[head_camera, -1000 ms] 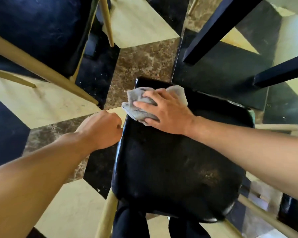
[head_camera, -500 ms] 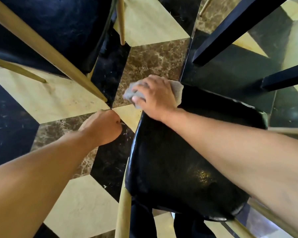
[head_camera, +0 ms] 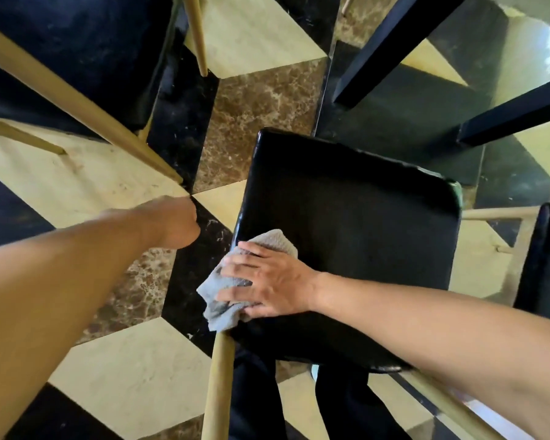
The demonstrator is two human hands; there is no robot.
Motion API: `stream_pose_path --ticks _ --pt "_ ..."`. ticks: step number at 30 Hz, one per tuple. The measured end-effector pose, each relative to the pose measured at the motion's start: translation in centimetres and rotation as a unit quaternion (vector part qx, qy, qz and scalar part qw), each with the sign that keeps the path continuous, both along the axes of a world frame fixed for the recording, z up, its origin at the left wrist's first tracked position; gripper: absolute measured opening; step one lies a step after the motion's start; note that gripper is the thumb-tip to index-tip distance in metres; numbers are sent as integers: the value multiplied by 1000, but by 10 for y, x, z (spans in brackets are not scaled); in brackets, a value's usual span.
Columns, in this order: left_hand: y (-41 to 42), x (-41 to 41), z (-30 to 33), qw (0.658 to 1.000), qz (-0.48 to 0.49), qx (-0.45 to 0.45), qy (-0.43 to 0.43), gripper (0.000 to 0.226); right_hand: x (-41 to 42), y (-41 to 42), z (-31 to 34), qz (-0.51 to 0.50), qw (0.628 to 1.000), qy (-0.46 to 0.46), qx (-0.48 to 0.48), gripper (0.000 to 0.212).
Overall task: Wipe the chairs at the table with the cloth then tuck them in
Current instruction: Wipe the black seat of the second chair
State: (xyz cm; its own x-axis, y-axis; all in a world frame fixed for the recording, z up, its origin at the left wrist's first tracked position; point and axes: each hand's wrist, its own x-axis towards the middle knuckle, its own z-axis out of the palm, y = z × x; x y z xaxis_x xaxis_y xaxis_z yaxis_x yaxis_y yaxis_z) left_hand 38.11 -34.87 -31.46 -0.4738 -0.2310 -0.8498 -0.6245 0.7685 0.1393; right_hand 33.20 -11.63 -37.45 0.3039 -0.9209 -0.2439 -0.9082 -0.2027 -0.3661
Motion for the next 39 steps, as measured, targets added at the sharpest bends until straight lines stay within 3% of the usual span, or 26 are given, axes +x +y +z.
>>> stream_pose_path --ticks 3,5,8,12,16,21,23,28,30,32,34,37,39 --pt "16 -27 8 998 8 -12 69 24 -44 9 -5 -159 987 -22 -33 54" --pt "32 -43 9 997 14 5 75 24 -79 26 -6 -301 953 -13 -25 57" --pt "59 -58 7 996 13 36 79 23 -124 69 -7 -490 871 31 -4 58" --pt "88 -69 4 996 4 51 72 25 -149 136 -6 -684 728 56 -7 61" --pt "108 -84 8 997 -10 54 58 22 -147 190 -4 -765 642 47 12 62" --pt "122 -91 13 997 10 55 53 21 -111 219 4 -883 466 -34 50 65" --pt "127 -88 18 997 13 61 45 21 -86 217 12 -897 433 -34 84 66" --pt "129 -68 26 995 36 84 27 22 -28 190 23 -893 423 4 156 66" --pt "127 -57 27 995 46 91 21 23 -9 167 24 -882 440 -10 168 66" --pt "123 -48 26 994 53 93 14 24 11 141 25 -849 504 -24 156 66" --pt "116 -38 26 994 55 91 6 24 31 114 26 -794 590 -52 134 68" --pt "104 -23 30 997 47 68 1 24 62 75 32 -673 727 -70 116 69" --pt "94 -13 34 998 42 47 8 24 77 56 40 -590 792 -67 141 66"
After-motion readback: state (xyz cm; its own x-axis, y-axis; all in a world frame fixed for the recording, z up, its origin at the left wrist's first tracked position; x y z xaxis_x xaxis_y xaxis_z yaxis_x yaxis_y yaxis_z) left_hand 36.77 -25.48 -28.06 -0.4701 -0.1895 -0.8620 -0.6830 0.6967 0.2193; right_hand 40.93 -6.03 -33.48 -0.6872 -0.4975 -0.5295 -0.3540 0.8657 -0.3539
